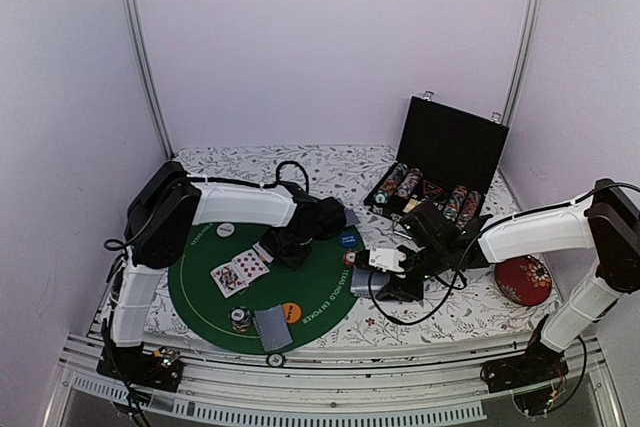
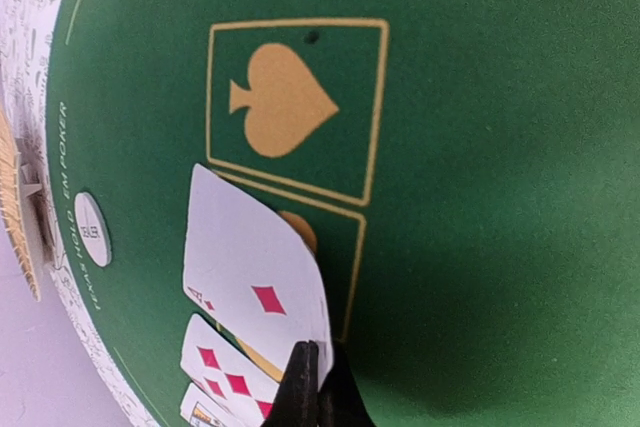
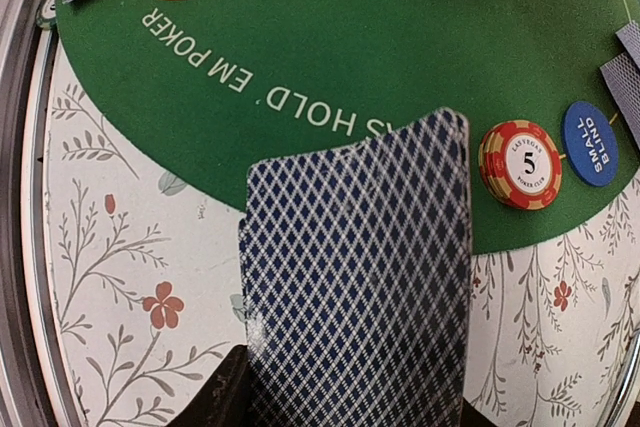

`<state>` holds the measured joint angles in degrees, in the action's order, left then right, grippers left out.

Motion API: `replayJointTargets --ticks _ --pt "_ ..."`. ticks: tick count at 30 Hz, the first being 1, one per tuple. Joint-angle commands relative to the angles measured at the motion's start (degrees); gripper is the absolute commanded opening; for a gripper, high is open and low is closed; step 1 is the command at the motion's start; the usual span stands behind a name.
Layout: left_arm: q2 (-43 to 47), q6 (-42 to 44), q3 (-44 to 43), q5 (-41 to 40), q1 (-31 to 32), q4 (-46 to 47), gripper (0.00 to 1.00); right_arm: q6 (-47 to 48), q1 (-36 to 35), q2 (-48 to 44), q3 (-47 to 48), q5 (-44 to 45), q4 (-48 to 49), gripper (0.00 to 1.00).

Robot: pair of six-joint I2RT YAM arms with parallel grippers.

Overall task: Distribute texas hold em gaming equipment
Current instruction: Flop the poker card into the community card area.

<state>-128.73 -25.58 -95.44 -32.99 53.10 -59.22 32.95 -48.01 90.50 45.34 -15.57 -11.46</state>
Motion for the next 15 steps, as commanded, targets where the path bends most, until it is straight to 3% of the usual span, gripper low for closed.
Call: replayJointTargets --ticks 1,6,12,15 --pt "-0.4 -2.1 -0.8 2.7 1.1 -1.9 0.0 -0.3 -0.3 0.4 1.0 -0.9 -0.4 0.45" --pt "-0.9 -2.5 -1.0 2.9 1.1 -2.4 0.0 -0.3 -0.3 0.5 1.0 -0.9 -0.4 0.45" --pt "-0.6 -1.9 -1.4 4.3 1.2 -1.8 0.26 -0.3 -0.3 0.4 1.0 -0.8 -0.5 0.45" --pt "0.5 -1.8 -0.9 5.2 1.3 -1.3 0.3 -0.3 -0.2 0.5 1.0 -0.7 -0.5 0.45"
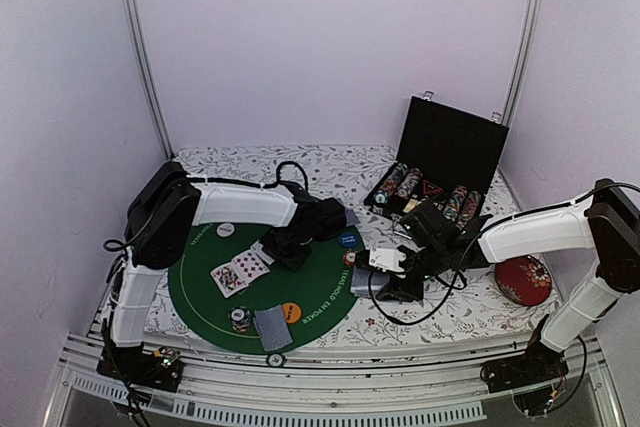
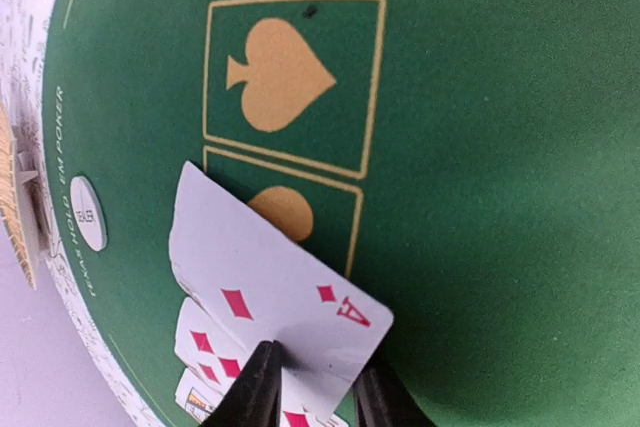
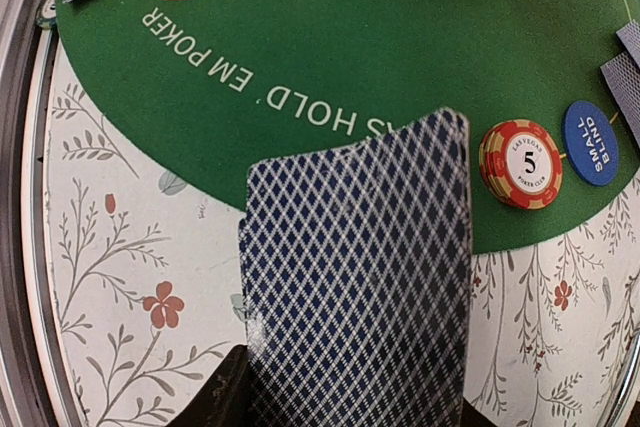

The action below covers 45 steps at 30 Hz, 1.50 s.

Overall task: Distribute texas hold em gaming equipment
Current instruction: Flop the poker card into the community card area, then pick up the poker card from the face-down deck piles.

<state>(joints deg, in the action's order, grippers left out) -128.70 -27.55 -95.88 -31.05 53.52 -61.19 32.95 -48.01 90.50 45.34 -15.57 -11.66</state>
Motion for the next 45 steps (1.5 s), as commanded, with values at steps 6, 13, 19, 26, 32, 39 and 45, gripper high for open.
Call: replayJointTargets --ticks 6,13,19,26,32,39,45 --pt "6.1 2.4 3.1 9.2 0.9 6.8 0.31 -0.4 -0.3 0.6 1.0 -0.6 -0.4 0.46" --pt "21.4 4.5 14.9 21.7 -0.2 26.5 0.42 -0.5 -0.3 0.4 1.0 -0.8 -0.4 0.46" --pt "36.5 2.6 42.9 45.8 -2.7 70.0 0.64 -0.8 -0.3 -0.8 1.0 -2.2 0.5 0.46" --pt "30.4 -7.2 53.8 61.6 -2.0 106.1 0.83 -1.5 -0.2 -1.9 1.1 -3.5 1.2 0.46" --pt "21.1 -13.3 52.8 65.7 -1.4 119.1 0.89 -1.7 -0.4 -3.7 1.2 -4.5 2.6 0.46" --pt "14.9 -12.9 47.2 68.5 -0.8 113.0 0.82 -1.0 -0.7 -4.3 1.6 -4.0 2.8 0.46" --pt "12.2 -11.2 44.1 67.1 -0.8 106.3 0.75 -0.5 -1.2 -4.7 2.3 -4.0 3.4 0.46"
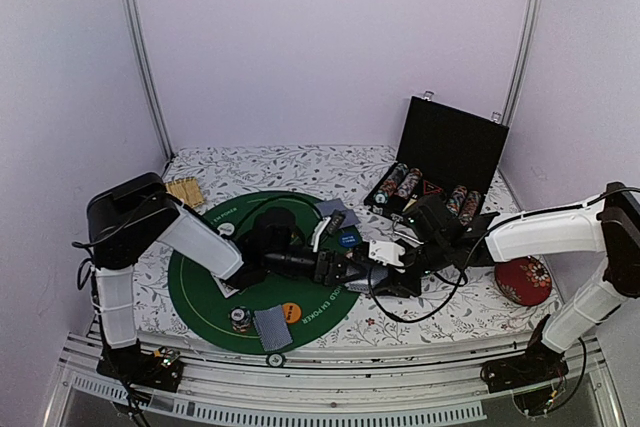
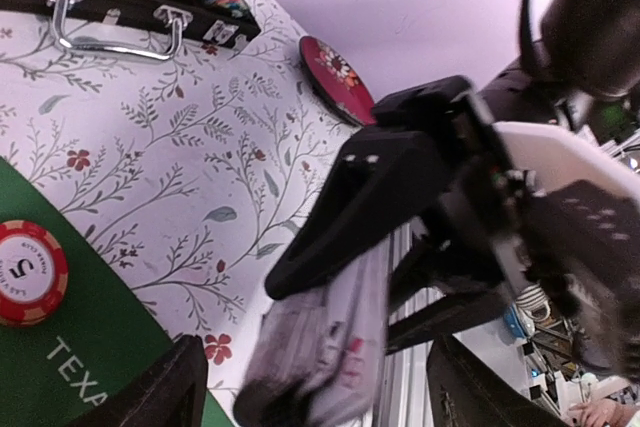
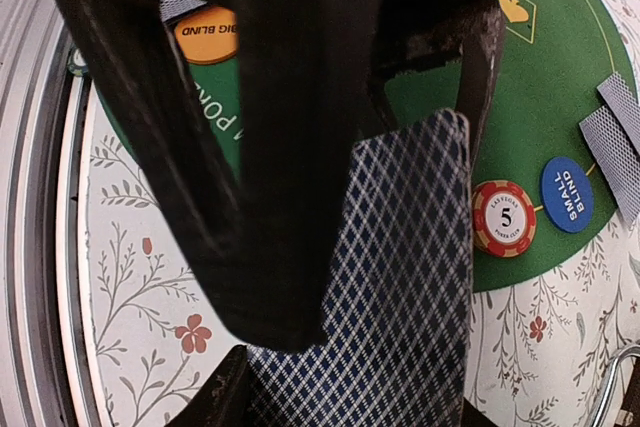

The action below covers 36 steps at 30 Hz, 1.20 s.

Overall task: Distribute texas hold em gaming equipment
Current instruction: Pick up the poker card from the face-down deck piles.

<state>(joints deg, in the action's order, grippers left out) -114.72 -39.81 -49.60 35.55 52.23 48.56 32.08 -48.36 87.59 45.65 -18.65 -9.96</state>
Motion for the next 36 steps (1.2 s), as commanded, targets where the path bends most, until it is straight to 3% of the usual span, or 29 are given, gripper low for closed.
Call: replayJointTargets --ticks 1,3,5,12,14,15,16,17,23,28,34,36 --pt "-2.2 1.1 -2.4 1.0 0.5 -3.7 0.73 0.5 -0.9 -1.9 2.1 -0.8 1.7 0.46" --pt "-2.6 1.0 -2.8 1.6 0.6 -3.8 0.68 0.7 -1.1 -2.1 2.3 -0.5 1.7 0.46" --pt "-2.7 0.9 -3.1 1.9 0.6 -3.8 0.57 1.0 -1.2 -2.4 2.4 -0.5 1.9 0.45" --pt "-2.2 1.4 -4.0 8.0 1.6 -1.4 0.0 2.3 -1.7 -3.2 2.4 1.2 3.2 0.45" --pt "-1.3 1.0 -2.8 8.6 1.8 0.3 0.0 2.7 -1.7 -3.9 2.0 2.4 3.9 0.51" --pt "-0.6 0.6 -2.2 8.3 1.7 0.8 0.0 3.0 -1.8 -4.3 1.7 3.4 4.5 0.61" --pt "0.0 0.1 -1.7 7.7 1.6 0.8 0.0 3.2 -1.9 -4.6 1.3 4.4 4.9 0.86" --pt "0.7 -0.5 -1.3 6.8 1.4 0.6 0.0 3.7 -2.3 -4.9 1.0 5.5 5.3 0.99" --pt "5.4 -0.3 -2.1 3.0 0.7 -5.0 0.0 11.5 -5.7 -7.9 -2.2 14.2 9.5 0.99" --pt "6.8 0.4 -3.4 3.0 0.6 -8.4 0.0 12.6 -6.7 -7.5 -1.6 17.3 11.4 0.99" --pt "7.6 -2.0 -2.8 2.5 -0.6 -8.5 0.0 14.5 -10.6 -4.2 -1.5 26.9 12.0 0.98" --pt "7.9 -2.0 -2.5 2.2 -0.8 -8.5 0.0 13.5 -10.8 -3.5 -1.1 28.6 12.2 0.85"
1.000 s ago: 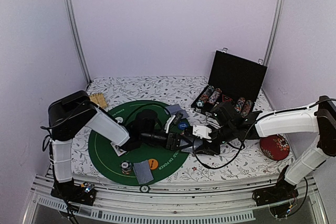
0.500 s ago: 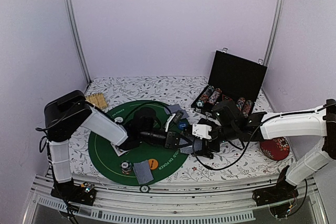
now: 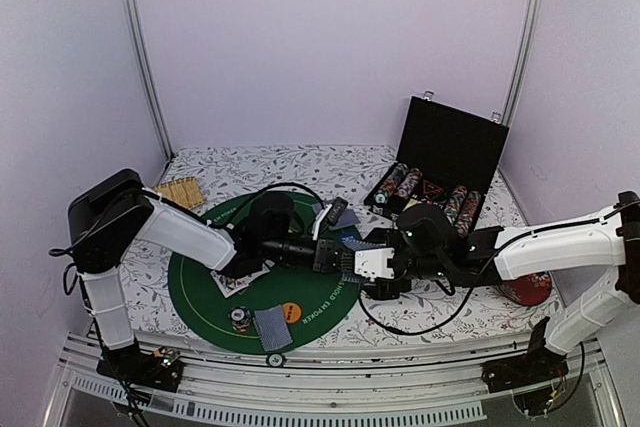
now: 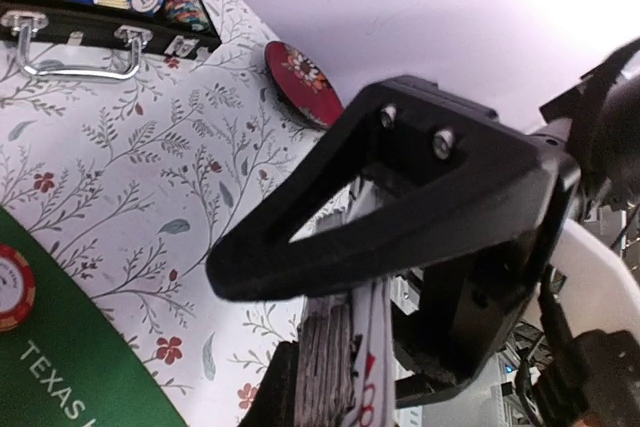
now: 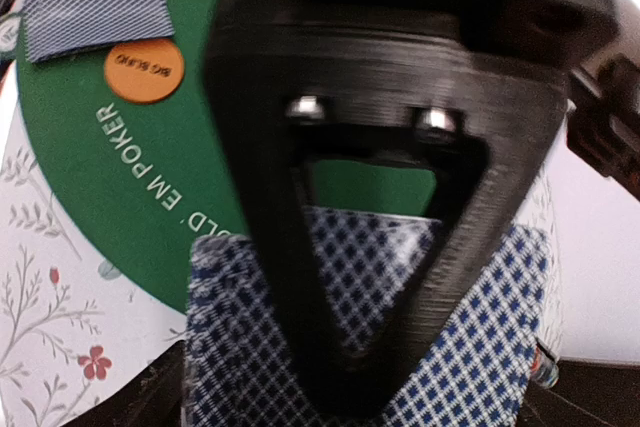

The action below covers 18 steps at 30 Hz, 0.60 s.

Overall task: Distribute texas hold em gaming equipment
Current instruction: Pick up the poker card from the face-down deck piles.

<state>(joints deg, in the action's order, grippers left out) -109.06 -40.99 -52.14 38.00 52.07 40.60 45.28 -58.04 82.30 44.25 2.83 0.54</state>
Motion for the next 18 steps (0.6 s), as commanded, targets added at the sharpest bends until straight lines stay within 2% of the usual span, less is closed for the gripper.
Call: replayJointTargets --ticks 1,2,5,9,10,14,16,18 --pt "2.3 -0.7 0.0 -0.3 -0.7 -0.7 0.0 -0.4 -1.0 1.9 0.7 8.3 1.8 0.76" --pt "2.4 -0.7 0.0 -0.4 -0.8 -0.9 0.0 -1.2 -1.1 2.1 1.0 8.7 1.6 0.71" --pt "2.2 -0.6 -0.1 -0.2 -1.0 -1.3 0.0 -2.5 -1.1 2.0 1.5 9.3 1.6 0.63" --pt "2.1 -0.5 0.0 -0.1 -1.0 -1.7 0.0 -3.6 -1.1 2.4 2.0 9.7 0.4 0.6" --pt "2.0 -0.3 0.0 0.2 -1.0 -1.5 0.03 -3.7 -1.1 2.4 2.0 9.4 0.3 0.6" --pt "2.5 0.3 0.0 0.9 -1.0 -1.6 0.29 -4.6 -1.1 1.7 1.5 7.6 0.3 0.6" --pt "3.3 1.0 0.0 0.2 -1.1 -2.6 0.35 -4.8 -1.1 1.3 1.2 7.0 0.5 0.61" --pt "4.2 2.0 -0.2 -2.4 -1.2 -5.3 0.36 -4.8 -1.1 1.2 1.1 6.8 0.6 0.6"
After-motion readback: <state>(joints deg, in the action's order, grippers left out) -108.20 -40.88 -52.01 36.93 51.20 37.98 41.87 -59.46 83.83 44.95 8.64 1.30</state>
